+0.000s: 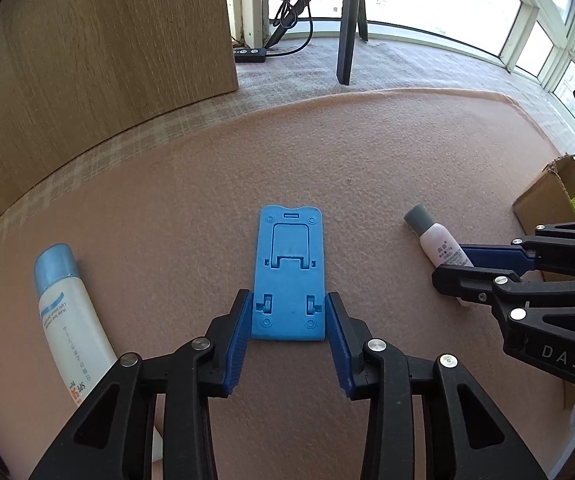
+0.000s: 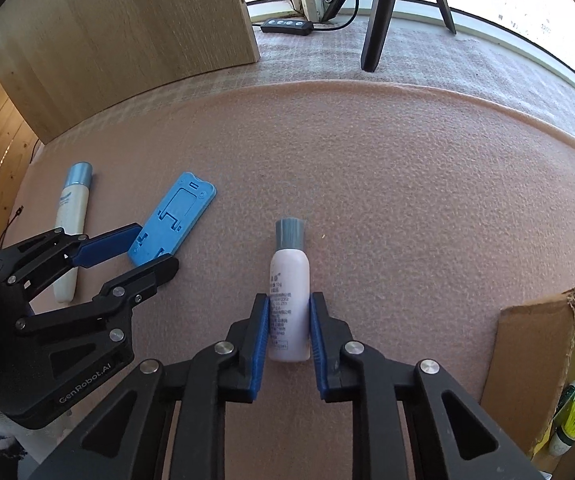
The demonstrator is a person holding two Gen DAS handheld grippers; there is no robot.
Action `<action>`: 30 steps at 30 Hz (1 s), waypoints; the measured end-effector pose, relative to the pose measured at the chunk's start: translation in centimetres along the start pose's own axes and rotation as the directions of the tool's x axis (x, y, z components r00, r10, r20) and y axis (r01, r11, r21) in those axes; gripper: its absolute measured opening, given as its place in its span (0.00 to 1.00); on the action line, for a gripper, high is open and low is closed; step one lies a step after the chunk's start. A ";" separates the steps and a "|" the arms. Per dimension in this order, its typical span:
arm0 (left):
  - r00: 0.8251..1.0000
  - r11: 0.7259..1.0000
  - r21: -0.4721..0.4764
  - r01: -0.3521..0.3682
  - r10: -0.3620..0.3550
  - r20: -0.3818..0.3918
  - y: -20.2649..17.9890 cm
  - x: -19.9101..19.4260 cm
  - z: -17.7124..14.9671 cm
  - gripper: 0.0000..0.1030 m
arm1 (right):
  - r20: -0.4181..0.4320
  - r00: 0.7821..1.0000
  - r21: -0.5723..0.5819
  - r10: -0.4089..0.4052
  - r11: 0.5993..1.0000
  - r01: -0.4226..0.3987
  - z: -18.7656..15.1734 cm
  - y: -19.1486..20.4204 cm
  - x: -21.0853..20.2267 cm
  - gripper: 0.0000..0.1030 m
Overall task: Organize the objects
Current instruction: 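Grasp the blue phone stand with the left gripper while the right gripper grasps the lotion bottle, then carry the phone stand and lotion bottle into the box and open both grippers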
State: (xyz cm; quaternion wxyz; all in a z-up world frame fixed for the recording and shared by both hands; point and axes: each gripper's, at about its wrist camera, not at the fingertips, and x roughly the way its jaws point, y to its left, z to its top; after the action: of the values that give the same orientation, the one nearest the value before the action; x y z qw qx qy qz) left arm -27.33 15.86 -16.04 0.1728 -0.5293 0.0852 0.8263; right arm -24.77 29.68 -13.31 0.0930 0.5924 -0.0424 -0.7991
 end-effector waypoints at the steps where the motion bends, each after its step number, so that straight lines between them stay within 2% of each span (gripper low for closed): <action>1: 1.000 1.000 -0.005 0.005 -0.005 -0.002 0.0 -0.1 -0.3 0.38 | 0.000 1.000 -0.002 -0.002 1.000 0.002 -0.4 0.1 -0.1 0.18; 8: 1.000 0.999 -0.040 0.017 -0.017 0.004 -0.4 -1.7 -3.4 0.38 | 0.008 1.000 0.003 0.000 1.000 0.000 -3.6 0.6 -1.2 0.17; 19: 1.000 1.000 -0.005 0.009 -0.009 0.007 -4.2 -5.5 -11.5 0.38 | 0.032 0.999 -0.010 0.013 1.000 -0.013 -10.8 1.3 -3.3 0.17; 30: 0.998 0.994 -0.095 0.061 -0.061 0.008 -5.1 -8.3 -16.6 0.38 | 0.073 0.997 -0.020 -0.008 1.000 0.009 -16.1 2.4 -4.8 0.17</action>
State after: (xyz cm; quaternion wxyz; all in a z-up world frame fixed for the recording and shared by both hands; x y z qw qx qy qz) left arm -8.26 13.59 -15.35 0.1726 -0.5371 0.0291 0.8251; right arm -7.82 28.93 -13.08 0.0941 0.5620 -0.0351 -0.8210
